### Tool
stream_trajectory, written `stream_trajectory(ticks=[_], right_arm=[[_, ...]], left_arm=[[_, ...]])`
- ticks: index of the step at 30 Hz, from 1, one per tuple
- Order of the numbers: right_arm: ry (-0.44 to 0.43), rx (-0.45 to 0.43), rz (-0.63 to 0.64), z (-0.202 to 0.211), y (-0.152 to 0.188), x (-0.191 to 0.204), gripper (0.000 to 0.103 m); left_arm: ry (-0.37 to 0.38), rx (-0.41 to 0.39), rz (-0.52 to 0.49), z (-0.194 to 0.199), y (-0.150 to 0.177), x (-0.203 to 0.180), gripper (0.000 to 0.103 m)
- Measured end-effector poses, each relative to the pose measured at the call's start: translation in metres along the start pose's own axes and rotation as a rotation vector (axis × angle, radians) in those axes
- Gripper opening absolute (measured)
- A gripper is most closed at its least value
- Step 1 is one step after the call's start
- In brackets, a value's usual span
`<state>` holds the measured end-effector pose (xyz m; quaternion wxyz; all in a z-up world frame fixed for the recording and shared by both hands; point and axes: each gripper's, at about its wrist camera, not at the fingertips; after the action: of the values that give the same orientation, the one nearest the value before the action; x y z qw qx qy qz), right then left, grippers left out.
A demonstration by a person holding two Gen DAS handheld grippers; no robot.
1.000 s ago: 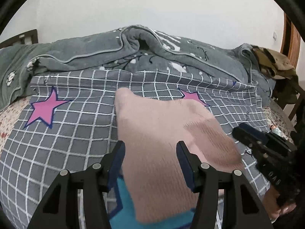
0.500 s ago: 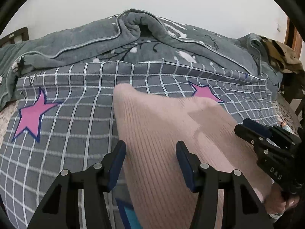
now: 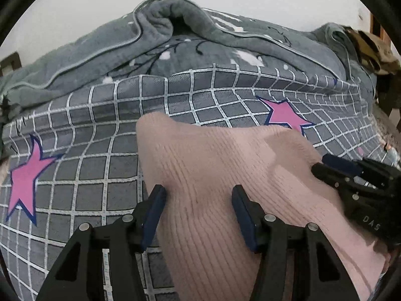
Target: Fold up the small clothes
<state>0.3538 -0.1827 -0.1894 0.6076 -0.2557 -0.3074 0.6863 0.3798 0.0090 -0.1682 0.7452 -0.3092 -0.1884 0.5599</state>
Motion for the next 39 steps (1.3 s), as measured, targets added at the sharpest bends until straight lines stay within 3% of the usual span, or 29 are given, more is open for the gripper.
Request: stream_trajectory(ticks=[3, 8, 19, 28, 32, 35, 39], right_arm=[[0.016, 0.004, 0.003, -0.002, -0.001, 0.000, 0.031], [0.026, 0.009, -0.028, -0.004, 0.000, -0.006, 0.042], [0.032, -0.047, -0.021, 0.029, 0.004, -0.005, 0.043], [-0.069, -0.119, 0.083, 0.083, 0.041, 0.013, 0.043], [0.027, -0.074, 0.105, 0.088, 0.061, 0.018, 0.043], [0.043, -0.044, 0.058, 0.095, 0.069, 0.011, 0.043], [0.045, -0.044, 0.006, 0.116, 0.075, 0.006, 0.042]], left_arm=[[0.010, 0.009, 0.021, -0.003, 0.001, 0.004, 0.059], [-0.010, 0.001, 0.007, -0.001, 0.001, 0.001, 0.059], [0.003, -0.009, 0.031, 0.024, 0.010, -0.001, 0.060], [0.035, -0.023, 0.009, 0.066, 0.034, -0.021, 0.063], [0.044, -0.020, 0.021, 0.085, 0.054, -0.025, 0.064], [0.063, 0.003, 0.045, 0.096, 0.068, -0.026, 0.065], [0.032, 0.012, 0.044, 0.110, 0.084, -0.032, 0.065]])
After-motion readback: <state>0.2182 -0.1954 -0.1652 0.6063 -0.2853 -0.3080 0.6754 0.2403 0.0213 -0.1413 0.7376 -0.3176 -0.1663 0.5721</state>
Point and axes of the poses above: each gripper's, at about its wrist camera, not at the fingertips, and z roughly against the way its jaws point, x to its left, y to its underside
